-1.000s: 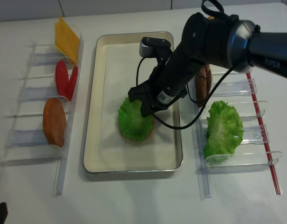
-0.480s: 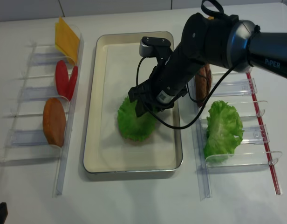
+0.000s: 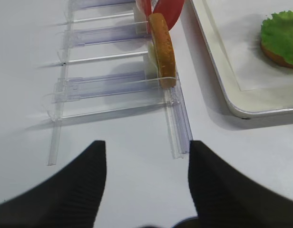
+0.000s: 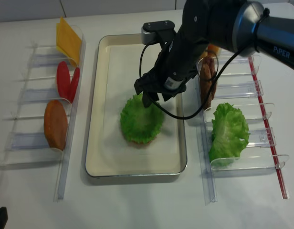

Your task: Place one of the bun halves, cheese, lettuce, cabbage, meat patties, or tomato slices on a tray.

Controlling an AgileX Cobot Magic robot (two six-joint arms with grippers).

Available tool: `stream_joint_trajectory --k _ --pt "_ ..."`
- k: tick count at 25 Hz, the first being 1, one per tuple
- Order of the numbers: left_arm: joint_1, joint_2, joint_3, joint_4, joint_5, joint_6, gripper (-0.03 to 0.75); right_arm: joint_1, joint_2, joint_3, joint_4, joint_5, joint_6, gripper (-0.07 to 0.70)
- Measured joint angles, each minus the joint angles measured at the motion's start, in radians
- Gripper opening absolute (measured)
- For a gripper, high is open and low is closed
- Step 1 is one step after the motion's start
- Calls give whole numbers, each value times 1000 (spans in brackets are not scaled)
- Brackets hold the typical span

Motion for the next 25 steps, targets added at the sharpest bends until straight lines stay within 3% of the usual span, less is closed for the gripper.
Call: stream_joint_trajectory --k 11,16,25 --pt "0 0 0 0 0 0 357 0 0 -210 -121 312 120 486" --pt "0 0 0 0 0 0 357 0 -8 -266 -134 335 156 486" --pt "0 0 0 0 0 0 357 0 -170 -236 -138 343 181 486"
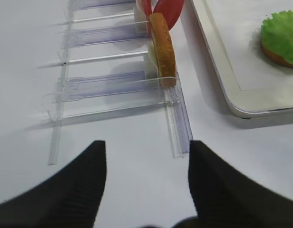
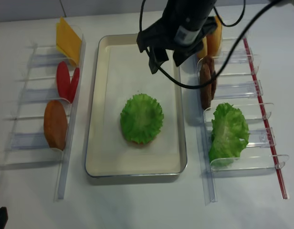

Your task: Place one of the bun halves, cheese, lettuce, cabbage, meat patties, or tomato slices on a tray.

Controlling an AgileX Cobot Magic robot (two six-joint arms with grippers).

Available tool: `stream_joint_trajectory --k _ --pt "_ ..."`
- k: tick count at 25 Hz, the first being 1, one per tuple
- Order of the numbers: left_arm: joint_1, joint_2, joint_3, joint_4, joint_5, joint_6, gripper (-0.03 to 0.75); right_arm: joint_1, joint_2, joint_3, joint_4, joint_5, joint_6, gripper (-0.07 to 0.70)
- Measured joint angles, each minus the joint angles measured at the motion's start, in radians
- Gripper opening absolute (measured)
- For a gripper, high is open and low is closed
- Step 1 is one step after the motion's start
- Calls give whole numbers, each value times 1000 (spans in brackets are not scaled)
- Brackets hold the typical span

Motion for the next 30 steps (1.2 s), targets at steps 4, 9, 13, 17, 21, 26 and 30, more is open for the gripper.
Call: stream_joint_trajectory --k 4,9,13,17,21,26,30 --pt "0 0 0 0 0 0 357 0 -138 82 -7 6 1 486" --pt "0 0 0 0 0 0 357 0 -312 164 -11 15 1 486" --pt "0 0 0 0 0 0 357 0 -459 211 -11 18 -11 486" --pt "0 0 0 2 0 0 357 0 -615 269 -13 24 -39 486" --pt "0 0 0 2 0 0 357 0 -763 345 -31 31 -50 486" --pt "0 0 0 2 0 0 357 0 -924 465 -102 35 -77 486" --pt "0 0 0 2 0 0 357 -31 -1037 580 -166 36 -77 486"
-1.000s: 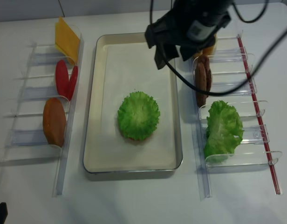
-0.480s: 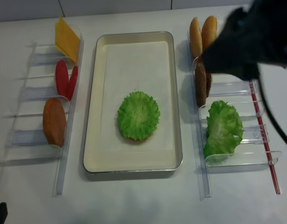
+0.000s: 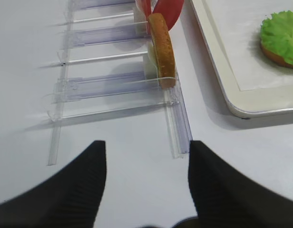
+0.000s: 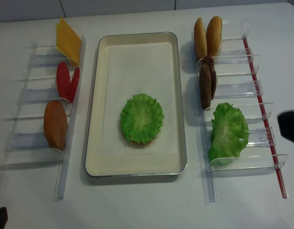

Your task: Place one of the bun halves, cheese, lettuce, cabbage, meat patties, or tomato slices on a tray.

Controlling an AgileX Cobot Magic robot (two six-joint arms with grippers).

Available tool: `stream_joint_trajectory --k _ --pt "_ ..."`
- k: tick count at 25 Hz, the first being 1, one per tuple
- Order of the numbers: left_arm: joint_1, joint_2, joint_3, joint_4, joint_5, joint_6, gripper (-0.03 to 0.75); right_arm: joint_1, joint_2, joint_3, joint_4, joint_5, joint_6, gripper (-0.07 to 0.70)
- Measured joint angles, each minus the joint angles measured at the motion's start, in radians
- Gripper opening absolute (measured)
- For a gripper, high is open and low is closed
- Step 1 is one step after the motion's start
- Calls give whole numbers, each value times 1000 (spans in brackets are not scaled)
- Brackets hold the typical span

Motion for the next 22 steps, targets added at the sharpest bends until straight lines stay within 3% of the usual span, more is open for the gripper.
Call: stream_joint_trajectory --k 10,22 --pt "0 0 0 0 0 0 357 -180 -278 309 -44 5 -8 486" --pt "0 0 0 0 0 0 357 -374 -556 523 -45 -1 -45 452"
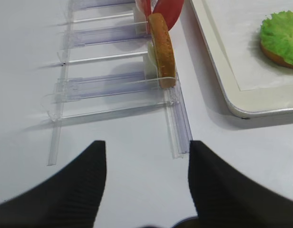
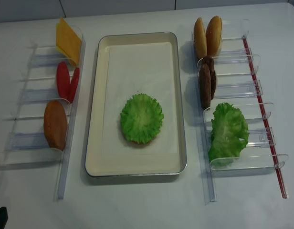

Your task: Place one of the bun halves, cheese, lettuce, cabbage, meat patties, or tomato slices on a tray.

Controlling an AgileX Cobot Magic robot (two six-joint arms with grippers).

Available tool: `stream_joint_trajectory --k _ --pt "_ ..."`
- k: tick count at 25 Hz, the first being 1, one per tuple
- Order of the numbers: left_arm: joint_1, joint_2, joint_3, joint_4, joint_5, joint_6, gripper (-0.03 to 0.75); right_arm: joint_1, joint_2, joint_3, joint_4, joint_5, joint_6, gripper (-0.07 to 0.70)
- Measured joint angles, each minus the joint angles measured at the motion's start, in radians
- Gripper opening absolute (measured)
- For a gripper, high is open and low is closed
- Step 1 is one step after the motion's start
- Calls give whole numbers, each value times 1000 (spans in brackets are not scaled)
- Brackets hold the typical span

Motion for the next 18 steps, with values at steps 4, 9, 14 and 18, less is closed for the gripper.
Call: stream_joint_trajectory --k 4,9,14,18 --pt "0 0 0 0 0 0 357 -71 -94 42 0 -32 -11 424" --pt "0 0 0 0 0 0 357 -137 -153 56 -1 -88 -81 389" --pt "0 0 0 0 0 0 357 -151 -155 84 -1 -126 -112 370" --pt "0 0 0 0 0 0 357 -152 -155 84 -1 -128 -112 367"
